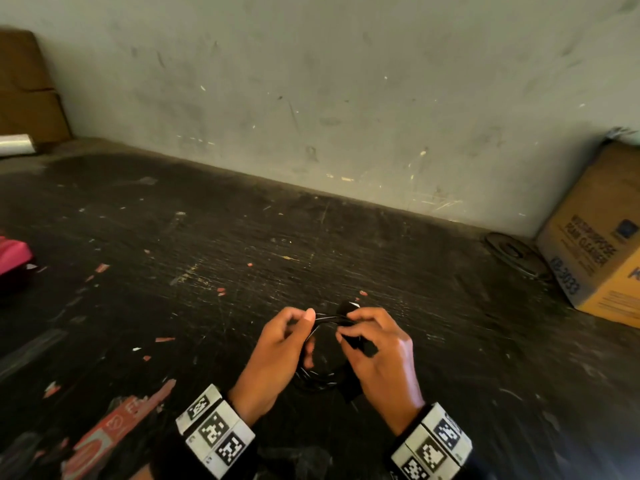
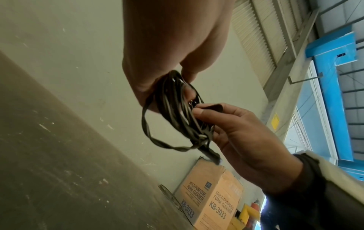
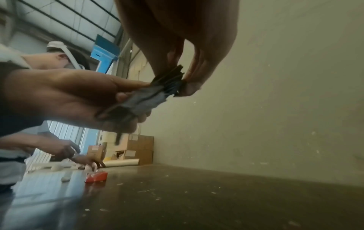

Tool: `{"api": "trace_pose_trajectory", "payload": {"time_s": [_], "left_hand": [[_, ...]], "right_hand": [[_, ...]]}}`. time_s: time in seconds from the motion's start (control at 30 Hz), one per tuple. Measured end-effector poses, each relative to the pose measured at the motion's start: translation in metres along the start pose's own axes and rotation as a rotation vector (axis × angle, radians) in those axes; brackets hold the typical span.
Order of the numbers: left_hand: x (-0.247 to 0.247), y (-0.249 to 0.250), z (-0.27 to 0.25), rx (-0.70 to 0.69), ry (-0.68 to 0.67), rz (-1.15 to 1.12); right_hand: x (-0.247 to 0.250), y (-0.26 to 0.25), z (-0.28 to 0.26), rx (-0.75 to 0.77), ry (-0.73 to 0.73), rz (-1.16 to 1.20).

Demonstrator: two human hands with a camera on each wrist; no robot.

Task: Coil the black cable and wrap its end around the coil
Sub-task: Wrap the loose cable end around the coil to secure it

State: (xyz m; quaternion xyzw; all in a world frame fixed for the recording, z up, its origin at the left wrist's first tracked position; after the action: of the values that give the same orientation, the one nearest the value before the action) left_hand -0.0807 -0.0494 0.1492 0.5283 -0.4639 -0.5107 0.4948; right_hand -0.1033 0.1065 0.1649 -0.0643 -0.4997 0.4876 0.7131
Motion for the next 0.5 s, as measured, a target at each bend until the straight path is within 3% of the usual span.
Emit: {"api": "trace_pose_trajectory", "payload": {"time_s": [0.17, 0.27, 0.5], "left_hand": [[-0.002, 0.006, 0.007, -0.083, -0.053, 0.136], [-0.009, 0.010, 0.009, -0.121, -0.117, 0.215], [-0.009, 0.007, 0.008, -0.080, -0.043, 0.130]], "right_hand": [[0.000, -0.008, 0.002, 0.213, -0.293, -0.199], [0.003, -0.010, 0.007, 0.240, -0.386, -0.180], [0.012, -0.002, 0.007, 0.150, -0.235, -0.048]]}}
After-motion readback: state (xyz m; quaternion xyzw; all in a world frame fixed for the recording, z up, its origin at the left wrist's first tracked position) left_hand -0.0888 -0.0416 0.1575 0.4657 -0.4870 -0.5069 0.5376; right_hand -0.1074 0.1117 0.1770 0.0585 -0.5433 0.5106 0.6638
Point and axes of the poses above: each hand's wrist, its own z-axis towards the middle knuckle, its own x-axis out of the back of the hand, y = z × x, the point moved 3 cm from there along z, towards the middle knuckle, and after that the axes turned 8 degrees about -y, right-handed, at the moved point
